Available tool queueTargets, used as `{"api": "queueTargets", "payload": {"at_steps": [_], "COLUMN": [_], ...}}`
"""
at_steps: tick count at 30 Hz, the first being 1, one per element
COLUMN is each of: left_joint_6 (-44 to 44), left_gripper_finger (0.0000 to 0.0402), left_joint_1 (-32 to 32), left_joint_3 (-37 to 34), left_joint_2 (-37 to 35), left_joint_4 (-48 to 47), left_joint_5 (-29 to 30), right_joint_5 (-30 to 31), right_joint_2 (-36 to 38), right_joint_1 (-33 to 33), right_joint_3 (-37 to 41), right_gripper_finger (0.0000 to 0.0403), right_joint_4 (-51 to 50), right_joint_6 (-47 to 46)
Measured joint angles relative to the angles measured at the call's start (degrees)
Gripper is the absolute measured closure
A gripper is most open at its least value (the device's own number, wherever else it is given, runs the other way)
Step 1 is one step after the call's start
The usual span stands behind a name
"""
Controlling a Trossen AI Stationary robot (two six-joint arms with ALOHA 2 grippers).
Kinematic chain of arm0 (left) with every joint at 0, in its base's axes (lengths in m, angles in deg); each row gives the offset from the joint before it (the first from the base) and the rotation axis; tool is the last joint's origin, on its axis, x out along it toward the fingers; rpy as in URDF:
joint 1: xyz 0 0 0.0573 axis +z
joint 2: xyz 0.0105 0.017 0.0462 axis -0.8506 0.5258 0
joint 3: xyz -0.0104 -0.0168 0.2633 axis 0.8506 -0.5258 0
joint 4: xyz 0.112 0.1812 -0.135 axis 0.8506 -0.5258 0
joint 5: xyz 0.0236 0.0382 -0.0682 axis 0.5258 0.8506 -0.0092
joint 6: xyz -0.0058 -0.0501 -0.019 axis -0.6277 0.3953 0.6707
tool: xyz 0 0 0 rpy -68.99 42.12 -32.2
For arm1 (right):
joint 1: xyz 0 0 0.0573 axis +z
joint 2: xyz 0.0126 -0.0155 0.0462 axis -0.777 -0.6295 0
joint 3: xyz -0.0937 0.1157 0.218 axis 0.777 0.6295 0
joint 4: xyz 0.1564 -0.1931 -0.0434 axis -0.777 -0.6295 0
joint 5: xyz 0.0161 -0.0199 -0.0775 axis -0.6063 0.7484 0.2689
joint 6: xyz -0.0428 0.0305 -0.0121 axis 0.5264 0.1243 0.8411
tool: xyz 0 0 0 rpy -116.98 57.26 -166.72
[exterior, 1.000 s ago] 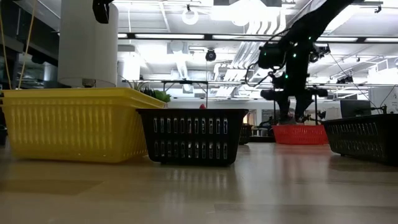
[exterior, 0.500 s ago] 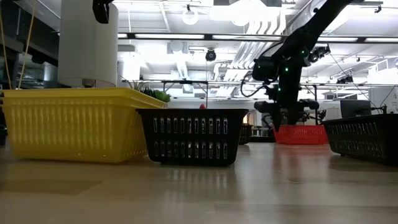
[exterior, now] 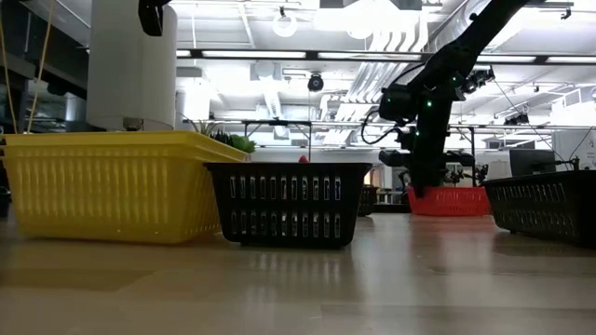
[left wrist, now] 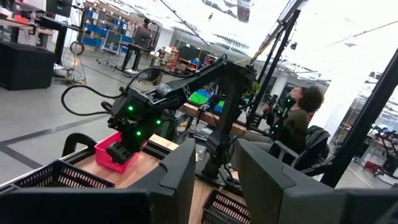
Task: Stack baskets by color
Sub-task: Stack the top red bin on the bottom red bin
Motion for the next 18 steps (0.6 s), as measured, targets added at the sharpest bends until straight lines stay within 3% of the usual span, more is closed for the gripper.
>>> {"api": "queueTargets", "payload": {"at_steps": [6, 10, 18], "left_joint_6": [-0.1, -0.2, -0.2], "left_gripper_finger": [0.0298, 0.0298, 0.0298], "left_joint_1": [0.0, 0.0, 0.0], "left_joint_3": [0.0, 0.0, 0.0], "left_joint_2": [0.0, 0.0, 0.0], "left_joint_4": [0.0, 0.0, -0.6], "left_joint_5": [0.0, 0.0, 0.4], "right_joint_5": [-1.4, -4.3, -17.2], "right_joint_2": [5.9, 14.6, 28.2], "right_joint_1": [1.0, 3.7, 17.9], "right_joint_3": [-3.3, -9.2, -25.7], "right_gripper_finger": [0.0398, 0.0401, 0.0402], "right_joint_4": [-6.0, -12.0, -35.9], "right_joint_6": [5.4, 17.9, 22.7]}}
